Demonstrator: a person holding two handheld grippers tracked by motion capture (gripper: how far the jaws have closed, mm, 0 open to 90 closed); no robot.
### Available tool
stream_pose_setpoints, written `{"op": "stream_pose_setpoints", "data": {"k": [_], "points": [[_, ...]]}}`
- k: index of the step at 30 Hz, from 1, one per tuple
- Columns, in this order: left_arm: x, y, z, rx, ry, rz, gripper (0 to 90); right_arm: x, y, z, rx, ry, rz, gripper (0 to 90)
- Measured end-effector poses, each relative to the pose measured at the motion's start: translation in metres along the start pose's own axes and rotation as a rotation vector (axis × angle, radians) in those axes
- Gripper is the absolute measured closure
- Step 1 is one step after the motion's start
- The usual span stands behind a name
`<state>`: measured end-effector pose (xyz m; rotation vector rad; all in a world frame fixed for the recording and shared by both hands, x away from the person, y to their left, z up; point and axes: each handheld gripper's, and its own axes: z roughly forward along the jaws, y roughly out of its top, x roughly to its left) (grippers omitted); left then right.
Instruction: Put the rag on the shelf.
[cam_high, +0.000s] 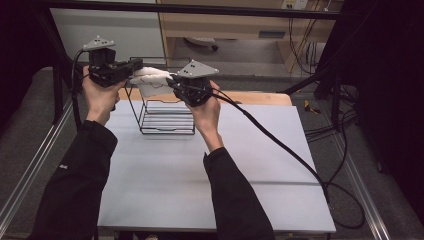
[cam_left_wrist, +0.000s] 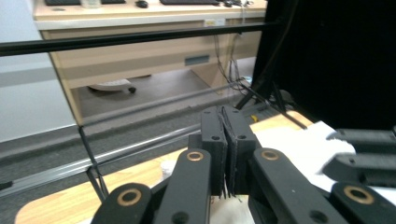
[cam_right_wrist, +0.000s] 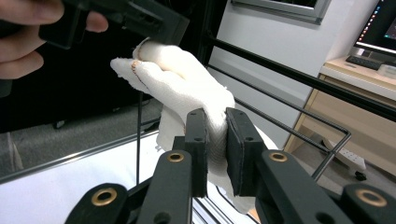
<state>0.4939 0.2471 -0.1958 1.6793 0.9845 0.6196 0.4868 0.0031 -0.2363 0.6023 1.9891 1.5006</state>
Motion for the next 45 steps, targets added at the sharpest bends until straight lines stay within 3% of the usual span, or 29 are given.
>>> {"op": "stream_pose_setpoints", "data": {"k": [9,19,28,34,38,45], "points": [[-0.002,-0.016,-0.003,0.016,-0.023,0.005,87.7,0.002,-0.001,-0.001,0.014,0.009,0.015,77.2],[-0.002,-0.032,0.000,0.022,-0.043,-0.012,88.1,0.003,-0.002,-0.005,0.042,0.023,0.009,68.7],[-0.001,-0.043,0.006,0.049,-0.047,-0.015,89.2,0.007,0.000,-0.011,0.016,0.052,0.030,60.1],[-0.001,-0.048,0.010,0.055,-0.045,-0.006,89.3,0.007,-0.005,-0.004,0.059,0.077,0.057,79.4],[0.000,-0.051,0.009,0.060,-0.041,0.000,89.2,0.008,-0.012,0.005,0.105,0.055,0.070,89.5],[0.003,-0.059,0.010,0.076,-0.028,0.022,88.4,-0.001,-0.022,0.013,0.139,0.004,0.099,90.0]]}}
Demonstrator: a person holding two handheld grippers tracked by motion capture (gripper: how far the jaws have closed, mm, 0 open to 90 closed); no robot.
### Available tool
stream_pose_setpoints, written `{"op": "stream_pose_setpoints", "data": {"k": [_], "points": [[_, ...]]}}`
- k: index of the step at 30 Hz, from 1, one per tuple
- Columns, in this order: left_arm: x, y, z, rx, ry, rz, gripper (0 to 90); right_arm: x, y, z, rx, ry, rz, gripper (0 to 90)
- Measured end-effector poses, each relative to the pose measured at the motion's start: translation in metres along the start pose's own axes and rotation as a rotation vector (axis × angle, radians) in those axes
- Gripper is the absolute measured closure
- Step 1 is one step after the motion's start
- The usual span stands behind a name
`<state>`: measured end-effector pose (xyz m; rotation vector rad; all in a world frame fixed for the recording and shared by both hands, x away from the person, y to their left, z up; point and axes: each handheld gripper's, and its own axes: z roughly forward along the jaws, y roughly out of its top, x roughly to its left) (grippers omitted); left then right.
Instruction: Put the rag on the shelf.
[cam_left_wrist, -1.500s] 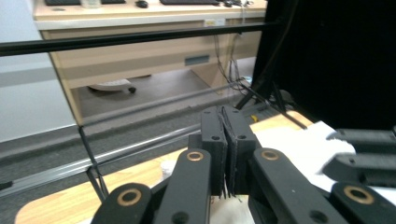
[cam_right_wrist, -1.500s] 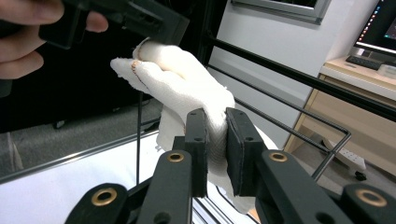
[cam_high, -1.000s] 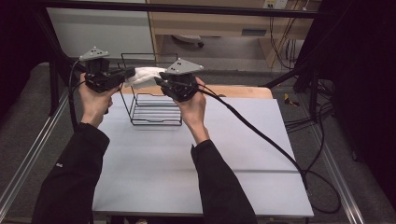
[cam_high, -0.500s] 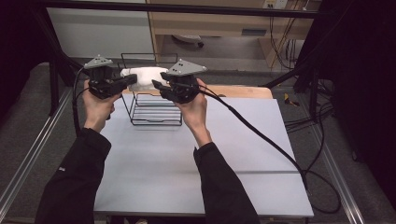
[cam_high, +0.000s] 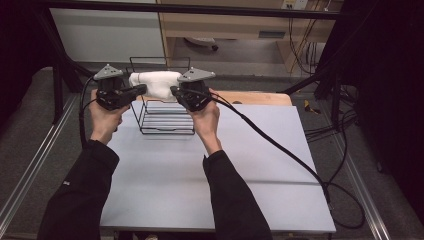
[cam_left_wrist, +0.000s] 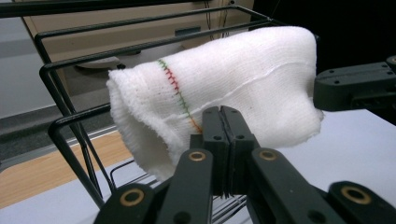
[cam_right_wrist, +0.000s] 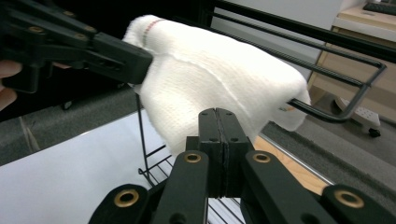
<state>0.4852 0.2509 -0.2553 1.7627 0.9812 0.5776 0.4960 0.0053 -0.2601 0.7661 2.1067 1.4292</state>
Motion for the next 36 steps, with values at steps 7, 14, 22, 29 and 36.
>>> {"op": "stream_pose_setpoints", "data": {"k": [7,14,22,29,36], "points": [[0.000,-0.002,0.003,-0.003,0.009,0.010,88.0,-0.003,-0.001,0.005,0.000,0.003,0.009,89.8],[-0.003,-0.009,-0.005,-0.014,0.006,0.024,83.5,0.000,0.003,-0.007,-0.019,0.031,0.004,74.8],[-0.003,-0.022,-0.024,-0.012,0.008,0.036,61.9,0.001,0.006,-0.028,-0.001,0.083,0.054,40.6],[-0.004,-0.043,-0.034,0.022,0.004,0.058,40.3,-0.009,-0.010,-0.046,0.011,0.081,0.096,16.5],[-0.007,-0.067,-0.033,0.066,-0.009,0.060,22.8,-0.022,-0.035,-0.065,0.021,0.088,0.118,5.6]]}}
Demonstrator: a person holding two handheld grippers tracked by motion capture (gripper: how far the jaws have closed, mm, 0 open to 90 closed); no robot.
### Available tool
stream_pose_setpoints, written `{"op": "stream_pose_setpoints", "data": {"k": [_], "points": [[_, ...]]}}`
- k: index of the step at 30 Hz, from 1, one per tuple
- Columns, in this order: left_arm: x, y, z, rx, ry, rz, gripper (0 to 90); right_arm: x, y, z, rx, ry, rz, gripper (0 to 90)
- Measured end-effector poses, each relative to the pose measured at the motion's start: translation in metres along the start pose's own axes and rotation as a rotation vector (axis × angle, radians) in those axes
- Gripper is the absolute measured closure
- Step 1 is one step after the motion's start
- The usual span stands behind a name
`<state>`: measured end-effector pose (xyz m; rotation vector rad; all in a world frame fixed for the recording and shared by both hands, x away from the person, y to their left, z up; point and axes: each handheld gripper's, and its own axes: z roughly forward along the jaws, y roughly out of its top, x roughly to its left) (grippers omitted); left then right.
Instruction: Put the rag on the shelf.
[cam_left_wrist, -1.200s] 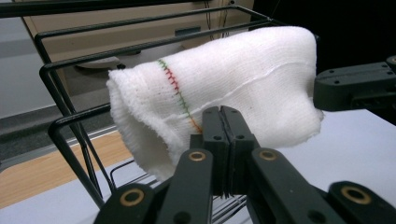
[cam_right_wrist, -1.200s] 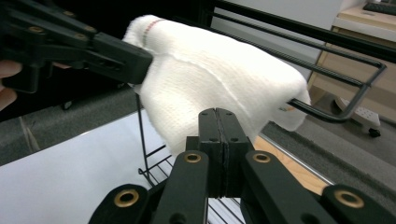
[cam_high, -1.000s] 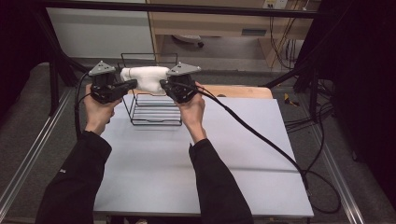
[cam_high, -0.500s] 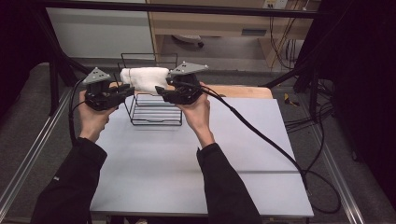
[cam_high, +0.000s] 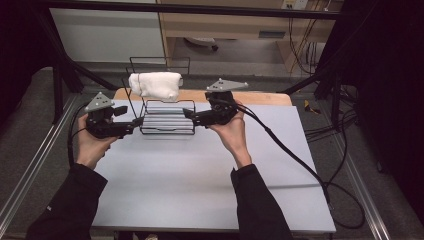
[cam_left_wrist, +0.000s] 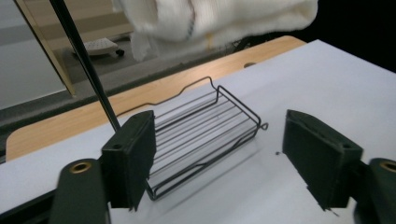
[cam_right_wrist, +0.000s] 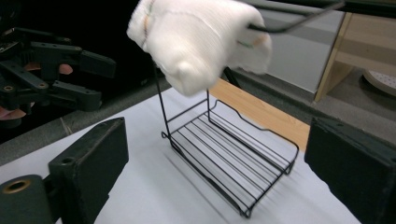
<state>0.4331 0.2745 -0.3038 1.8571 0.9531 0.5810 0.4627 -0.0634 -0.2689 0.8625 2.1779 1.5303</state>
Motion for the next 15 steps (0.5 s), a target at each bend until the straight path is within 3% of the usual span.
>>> {"op": "stream_pose_setpoints", "data": {"k": [5,9,15], "points": [[-0.007,-0.021,0.006,0.022,-0.015,0.010,12.2,-0.013,-0.023,-0.015,0.017,0.014,0.028,2.5],[-0.013,-0.035,0.011,0.039,-0.035,0.000,8.4,-0.023,-0.045,-0.028,0.025,0.008,0.058,1.3],[-0.022,-0.052,0.014,0.046,-0.067,0.016,6.9,-0.039,-0.079,-0.046,0.062,-0.004,0.054,0.5]]}}
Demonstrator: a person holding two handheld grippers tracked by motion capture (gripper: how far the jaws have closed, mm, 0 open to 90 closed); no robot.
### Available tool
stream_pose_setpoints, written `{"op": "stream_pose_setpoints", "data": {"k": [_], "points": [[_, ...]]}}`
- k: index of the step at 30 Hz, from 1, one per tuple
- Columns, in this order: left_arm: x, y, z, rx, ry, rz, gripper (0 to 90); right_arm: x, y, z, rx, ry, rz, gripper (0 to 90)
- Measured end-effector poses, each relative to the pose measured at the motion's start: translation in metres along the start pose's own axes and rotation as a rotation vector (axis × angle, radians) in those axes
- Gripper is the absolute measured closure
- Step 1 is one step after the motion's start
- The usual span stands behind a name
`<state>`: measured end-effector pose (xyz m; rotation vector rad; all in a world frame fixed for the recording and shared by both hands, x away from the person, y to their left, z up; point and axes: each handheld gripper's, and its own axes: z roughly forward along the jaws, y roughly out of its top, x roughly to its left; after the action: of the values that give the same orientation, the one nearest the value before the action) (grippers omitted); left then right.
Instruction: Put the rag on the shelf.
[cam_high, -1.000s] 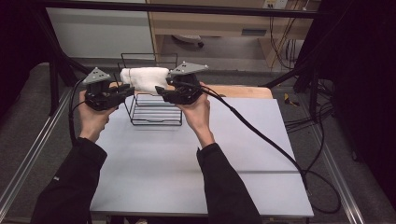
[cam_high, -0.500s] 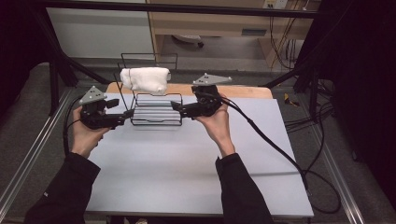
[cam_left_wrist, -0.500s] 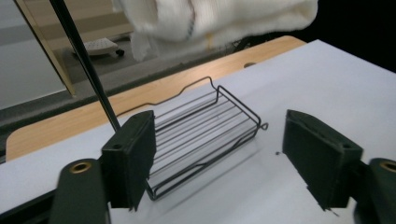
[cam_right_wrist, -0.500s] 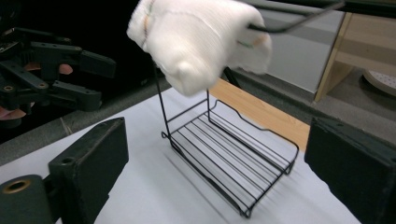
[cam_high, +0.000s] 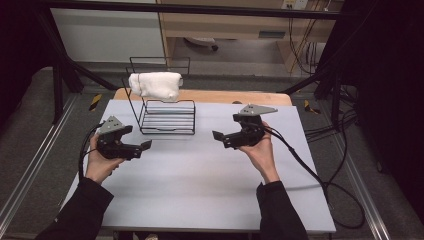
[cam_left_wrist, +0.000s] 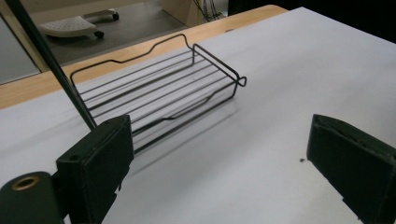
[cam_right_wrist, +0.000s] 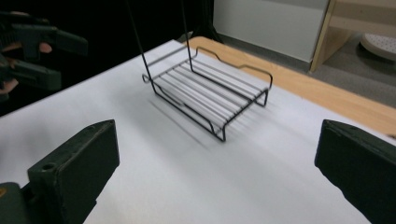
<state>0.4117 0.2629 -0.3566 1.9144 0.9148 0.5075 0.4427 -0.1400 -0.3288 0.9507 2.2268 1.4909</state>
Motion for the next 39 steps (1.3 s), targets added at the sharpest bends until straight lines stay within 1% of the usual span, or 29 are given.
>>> {"op": "stream_pose_setpoints", "data": {"k": [2,5,7,11,15,17,19,23,24,26,29,31,34,37,39], "points": [[-0.002,-0.007,0.002,0.001,-0.008,-0.005,6.9,-0.005,-0.012,-0.005,0.004,-0.002,0.000,0.5],[-0.005,-0.019,0.004,0.021,-0.014,-0.002,6.8,-0.011,-0.029,-0.013,0.013,0.000,0.010,0.5],[-0.006,-0.027,0.005,0.030,-0.021,0.001,6.8,-0.015,-0.041,-0.017,0.032,-0.002,0.010,0.4],[-0.005,-0.042,0.008,0.047,-0.034,-0.006,6.8,-0.023,-0.066,-0.027,0.057,-0.018,0.019,0.4],[-0.005,-0.054,0.007,0.061,-0.041,-0.007,6.8,-0.031,-0.091,-0.035,0.084,-0.020,0.052,0.3],[-0.005,-0.060,0.006,0.067,-0.041,-0.009,6.8,-0.034,-0.101,-0.040,0.092,-0.022,0.069,0.4],[-0.004,-0.064,0.005,0.070,-0.039,-0.010,6.8,-0.036,-0.110,-0.045,0.101,-0.022,0.075,0.3],[-0.005,-0.072,0.000,0.072,-0.045,-0.009,6.9,-0.039,-0.124,-0.057,0.104,-0.027,0.077,0.3],[-0.005,-0.073,-0.001,0.076,-0.047,-0.007,6.9,-0.039,-0.127,-0.061,0.105,-0.030,0.084,0.3],[-0.005,-0.076,-0.002,0.075,-0.046,-0.012,7.0,-0.041,-0.134,-0.066,0.102,-0.038,0.087,0.3],[-0.004,-0.079,-0.003,0.076,-0.047,-0.020,7.0,-0.043,-0.143,-0.072,0.101,-0.047,0.104,0.3],[-0.004,-0.081,-0.003,0.078,-0.051,-0.019,6.9,-0.044,-0.148,-0.075,0.113,-0.049,0.107,0.3],[-0.005,-0.084,-0.003,0.086,-0.051,-0.013,7.0,-0.044,-0.152,-0.078,0.132,-0.053,0.109,0.3],[-0.005,-0.087,-0.003,0.091,-0.055,-0.014,6.9,-0.044,-0.155,-0.081,0.128,-0.044,0.111,0.3],[-0.005,-0.088,-0.003,0.090,-0.057,-0.016,6.9,-0.044,-0.157,-0.082,0.131,-0.046,0.112,0.3]]}}
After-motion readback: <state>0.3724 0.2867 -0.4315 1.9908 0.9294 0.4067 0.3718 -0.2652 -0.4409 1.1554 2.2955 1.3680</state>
